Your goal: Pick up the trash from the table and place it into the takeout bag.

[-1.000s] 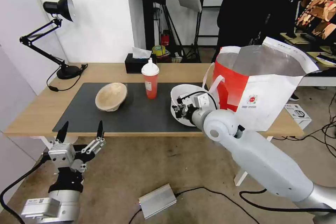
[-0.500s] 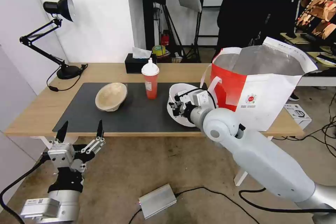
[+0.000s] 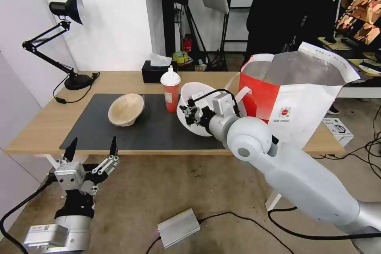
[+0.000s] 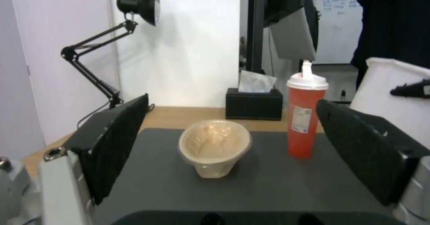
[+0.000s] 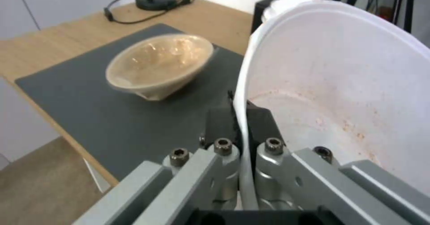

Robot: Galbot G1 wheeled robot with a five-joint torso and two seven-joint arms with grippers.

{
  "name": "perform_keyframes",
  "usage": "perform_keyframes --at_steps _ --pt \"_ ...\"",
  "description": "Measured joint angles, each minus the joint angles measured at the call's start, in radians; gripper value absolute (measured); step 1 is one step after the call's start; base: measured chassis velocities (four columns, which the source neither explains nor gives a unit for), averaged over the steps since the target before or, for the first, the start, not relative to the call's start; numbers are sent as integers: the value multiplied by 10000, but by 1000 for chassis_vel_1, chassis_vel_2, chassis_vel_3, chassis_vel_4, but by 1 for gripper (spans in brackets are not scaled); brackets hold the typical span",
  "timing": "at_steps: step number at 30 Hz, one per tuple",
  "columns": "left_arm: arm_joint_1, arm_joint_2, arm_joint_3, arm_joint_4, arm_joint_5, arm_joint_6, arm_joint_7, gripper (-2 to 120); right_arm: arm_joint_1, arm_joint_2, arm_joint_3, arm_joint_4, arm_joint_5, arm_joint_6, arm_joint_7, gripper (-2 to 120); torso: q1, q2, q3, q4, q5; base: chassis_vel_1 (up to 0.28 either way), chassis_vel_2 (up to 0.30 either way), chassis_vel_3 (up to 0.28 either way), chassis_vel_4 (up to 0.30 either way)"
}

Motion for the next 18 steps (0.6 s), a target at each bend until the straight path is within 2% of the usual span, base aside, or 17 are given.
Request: perform_keyframes --at_steps 18 --pt "-89 -9 -17 62 -8 7 -1 100 710 68 -322 775 195 -24 -38 0 0 0 0 -1 0 0 0 0 0"
